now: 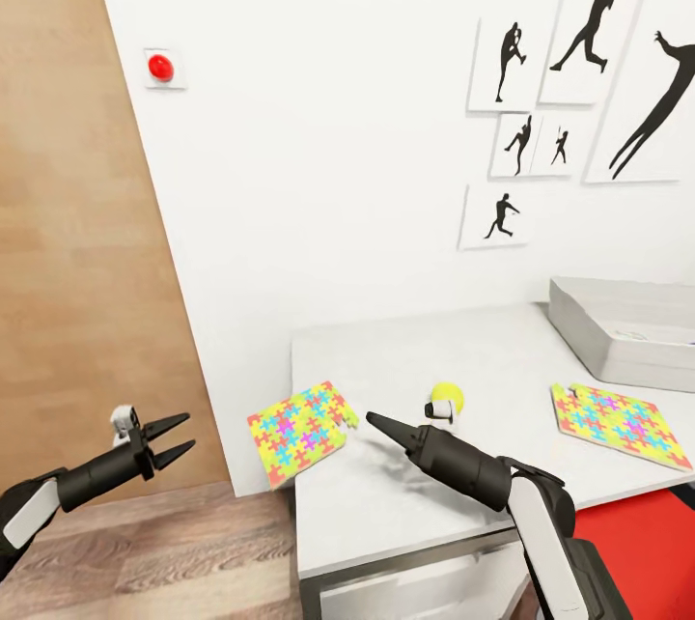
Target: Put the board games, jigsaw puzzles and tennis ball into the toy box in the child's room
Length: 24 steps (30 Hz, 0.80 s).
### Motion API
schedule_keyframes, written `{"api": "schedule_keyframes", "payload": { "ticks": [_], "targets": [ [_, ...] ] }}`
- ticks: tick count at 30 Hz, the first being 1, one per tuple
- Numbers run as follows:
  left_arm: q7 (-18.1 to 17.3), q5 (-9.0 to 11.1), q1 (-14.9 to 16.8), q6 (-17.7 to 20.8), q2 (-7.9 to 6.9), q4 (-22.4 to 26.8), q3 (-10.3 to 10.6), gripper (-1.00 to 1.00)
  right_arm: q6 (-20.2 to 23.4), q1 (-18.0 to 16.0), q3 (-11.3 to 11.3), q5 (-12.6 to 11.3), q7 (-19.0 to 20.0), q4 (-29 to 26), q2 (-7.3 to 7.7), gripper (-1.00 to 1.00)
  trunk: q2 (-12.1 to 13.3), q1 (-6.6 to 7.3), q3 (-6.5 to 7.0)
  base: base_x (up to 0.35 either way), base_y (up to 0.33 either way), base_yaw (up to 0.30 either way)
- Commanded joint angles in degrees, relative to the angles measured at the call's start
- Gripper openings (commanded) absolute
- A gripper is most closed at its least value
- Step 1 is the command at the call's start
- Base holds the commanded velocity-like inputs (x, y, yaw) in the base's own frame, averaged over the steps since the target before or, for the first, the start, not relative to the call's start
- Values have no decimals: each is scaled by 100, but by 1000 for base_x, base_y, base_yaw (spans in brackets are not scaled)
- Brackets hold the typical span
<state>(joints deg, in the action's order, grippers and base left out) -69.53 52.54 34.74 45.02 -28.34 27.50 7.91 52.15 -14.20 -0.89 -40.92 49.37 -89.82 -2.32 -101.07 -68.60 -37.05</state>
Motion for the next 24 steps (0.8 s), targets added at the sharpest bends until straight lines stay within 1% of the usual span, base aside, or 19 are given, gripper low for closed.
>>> {"api": "schedule_keyframes", "payload": {
  "ticks": [1,5,7,11,17,24],
  "targets": [
    [-13,82,7,50,1,-22,32,100,25,-4,-9,5,20,0,-5,100,-4,0,-6,0,0,0],
    [-16,341,7,64,14,-73,43,100,22,-4,-13,5,20,0,-5,100,-4,0,-6,0,0,0],
    [-17,406,7,65,13,-81,49,100,17,-4,-14,5,20,0,-5,100,-4,0,-6,0,0,0],
    [-17,441,7,67,12,-85,53,100,15,-4,-16,4,20,0,-5,100,-4,0,-6,0,-21,0],
    [-17,450,7,68,12,-87,53,100,6,-4,-16,4,20,0,-5,100,-4,0,-6,0,-184,0],
    [-17,450,7,68,12,-87,53,100,5,-4,-15,3,26,0,-5,100,-4,0,-6,0,-47,0]
  ]
}}
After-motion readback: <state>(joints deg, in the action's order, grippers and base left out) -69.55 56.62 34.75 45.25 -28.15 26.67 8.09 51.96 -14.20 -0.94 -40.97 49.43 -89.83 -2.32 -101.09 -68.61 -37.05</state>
